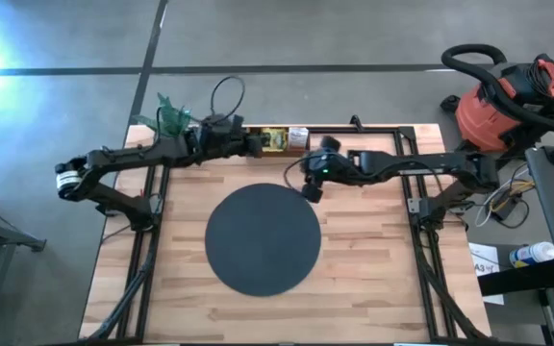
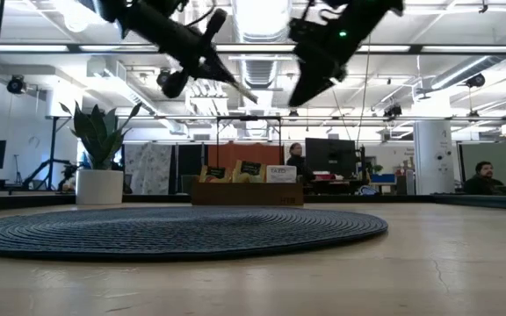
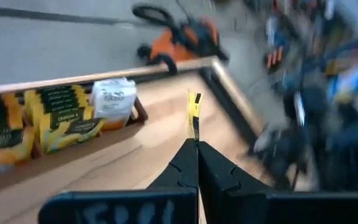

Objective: Pick & Place Tea
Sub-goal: Put the yellow tea bag into the middle section of the wooden organizer

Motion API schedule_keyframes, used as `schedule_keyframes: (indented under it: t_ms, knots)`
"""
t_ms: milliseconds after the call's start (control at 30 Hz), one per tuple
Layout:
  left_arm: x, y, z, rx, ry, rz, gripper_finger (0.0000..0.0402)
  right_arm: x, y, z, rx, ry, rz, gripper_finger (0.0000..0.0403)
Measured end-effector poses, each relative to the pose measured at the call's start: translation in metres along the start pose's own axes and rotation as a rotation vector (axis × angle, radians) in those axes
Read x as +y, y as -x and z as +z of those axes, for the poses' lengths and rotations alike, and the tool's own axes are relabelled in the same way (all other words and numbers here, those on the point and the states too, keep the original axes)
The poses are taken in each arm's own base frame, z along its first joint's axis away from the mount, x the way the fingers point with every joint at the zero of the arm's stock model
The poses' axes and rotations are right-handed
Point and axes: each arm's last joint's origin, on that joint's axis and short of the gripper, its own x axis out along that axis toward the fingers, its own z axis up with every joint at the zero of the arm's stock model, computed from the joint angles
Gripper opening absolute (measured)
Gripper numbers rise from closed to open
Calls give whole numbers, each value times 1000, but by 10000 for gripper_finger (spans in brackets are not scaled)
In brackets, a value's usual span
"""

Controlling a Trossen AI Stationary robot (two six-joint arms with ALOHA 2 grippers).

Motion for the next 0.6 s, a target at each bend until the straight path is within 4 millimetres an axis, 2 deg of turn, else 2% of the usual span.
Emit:
schedule_keyframes:
  t_ms: [200,333,500,600]
  knots:
    - [-17,-23,16,229,-404,80,0,-21,24,-33,-19,-159,-20,146]
    - [-23,-56,22,355,-669,136,0,-27,39,-46,-48,-219,-14,138]
    - [-23,-96,26,486,-998,168,0,-27,48,-50,-72,-253,-3,128]
    - [-14,-115,28,586,-1127,219,0,-24,51,-48,-76,-244,12,124]
